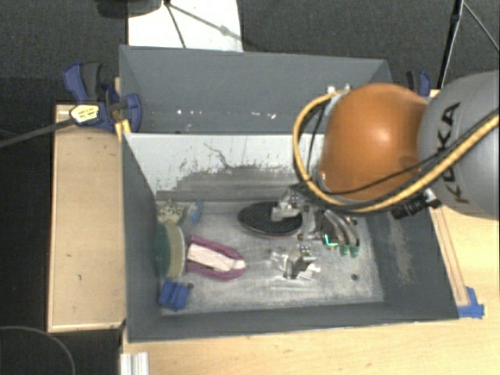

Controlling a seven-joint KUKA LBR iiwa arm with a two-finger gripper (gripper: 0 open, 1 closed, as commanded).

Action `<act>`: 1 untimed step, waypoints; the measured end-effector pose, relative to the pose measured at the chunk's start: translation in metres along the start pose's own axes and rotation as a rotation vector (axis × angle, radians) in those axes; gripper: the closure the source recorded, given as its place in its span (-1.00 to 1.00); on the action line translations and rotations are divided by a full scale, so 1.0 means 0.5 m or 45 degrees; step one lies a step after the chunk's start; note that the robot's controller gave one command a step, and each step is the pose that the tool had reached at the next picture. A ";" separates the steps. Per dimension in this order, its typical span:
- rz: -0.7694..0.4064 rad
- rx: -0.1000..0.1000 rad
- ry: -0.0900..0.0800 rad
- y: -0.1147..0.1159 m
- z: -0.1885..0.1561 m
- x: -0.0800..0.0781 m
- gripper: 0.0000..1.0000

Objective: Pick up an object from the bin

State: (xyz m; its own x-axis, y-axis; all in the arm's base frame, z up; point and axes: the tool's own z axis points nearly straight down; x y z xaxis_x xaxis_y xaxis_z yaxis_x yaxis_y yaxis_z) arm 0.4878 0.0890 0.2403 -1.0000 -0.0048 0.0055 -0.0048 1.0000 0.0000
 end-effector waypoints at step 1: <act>-0.137 -0.003 -0.019 0.204 0.339 -0.047 -1.00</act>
Offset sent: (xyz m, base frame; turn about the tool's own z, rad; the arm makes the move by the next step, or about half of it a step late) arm 0.0193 0.1007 -0.1703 -0.1047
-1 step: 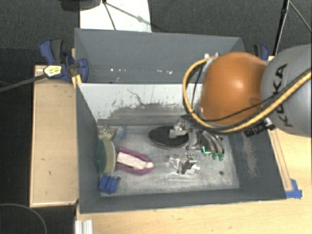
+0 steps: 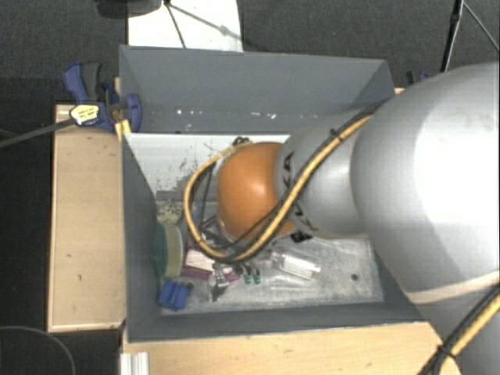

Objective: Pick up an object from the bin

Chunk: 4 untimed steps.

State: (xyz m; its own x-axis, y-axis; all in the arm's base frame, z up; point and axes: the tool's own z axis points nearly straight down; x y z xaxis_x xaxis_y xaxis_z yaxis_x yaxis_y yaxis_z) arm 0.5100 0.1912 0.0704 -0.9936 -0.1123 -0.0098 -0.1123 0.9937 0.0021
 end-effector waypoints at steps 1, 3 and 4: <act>0.172 0.002 0.004 -0.038 -0.062 -0.020 -1.00; 0.498 0.002 0.005 -0.033 -0.003 -0.004 -1.00; 0.500 0.003 0.007 -0.033 -0.005 -0.006 -1.00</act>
Offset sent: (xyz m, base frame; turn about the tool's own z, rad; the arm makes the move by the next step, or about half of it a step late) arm 0.0105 -0.0176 0.0296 0.1358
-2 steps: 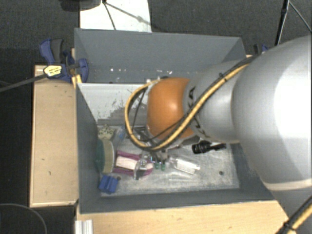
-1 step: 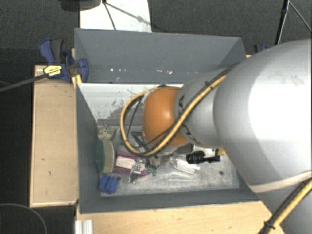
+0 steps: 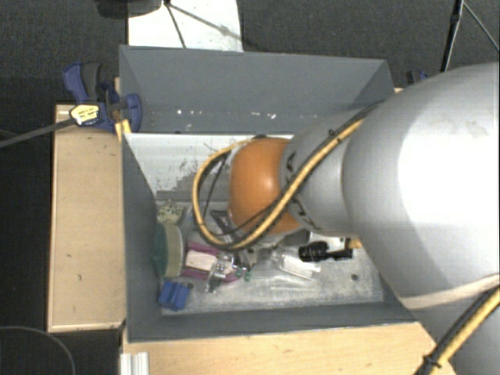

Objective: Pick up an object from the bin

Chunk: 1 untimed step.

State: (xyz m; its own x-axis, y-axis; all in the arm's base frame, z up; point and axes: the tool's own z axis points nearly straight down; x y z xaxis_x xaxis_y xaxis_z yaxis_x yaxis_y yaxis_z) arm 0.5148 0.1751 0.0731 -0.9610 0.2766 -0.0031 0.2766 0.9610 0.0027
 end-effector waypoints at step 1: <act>0.003 -0.002 -0.007 0.000 -0.003 -0.004 1.00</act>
Offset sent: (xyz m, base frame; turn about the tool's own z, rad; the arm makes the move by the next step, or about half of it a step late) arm 0.0000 0.0000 0.0000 0.0000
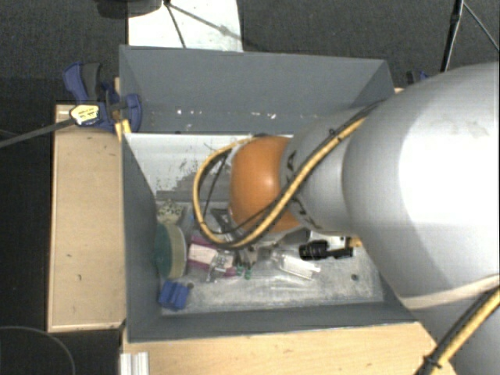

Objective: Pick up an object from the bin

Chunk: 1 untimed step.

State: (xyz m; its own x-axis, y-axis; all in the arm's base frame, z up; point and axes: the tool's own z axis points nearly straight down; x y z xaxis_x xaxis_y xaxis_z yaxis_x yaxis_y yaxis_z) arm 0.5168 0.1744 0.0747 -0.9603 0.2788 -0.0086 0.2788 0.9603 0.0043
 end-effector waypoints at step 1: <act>0.001 0.003 0.007 0.001 -0.056 -0.002 1.00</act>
Offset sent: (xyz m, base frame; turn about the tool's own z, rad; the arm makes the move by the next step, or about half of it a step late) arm -0.0001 0.0003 0.0265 0.0000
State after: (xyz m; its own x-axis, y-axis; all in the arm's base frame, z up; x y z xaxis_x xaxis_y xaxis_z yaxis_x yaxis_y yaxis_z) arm 0.5175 0.1745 0.1025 -0.9602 0.2794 -0.0028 0.2794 0.9602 0.0021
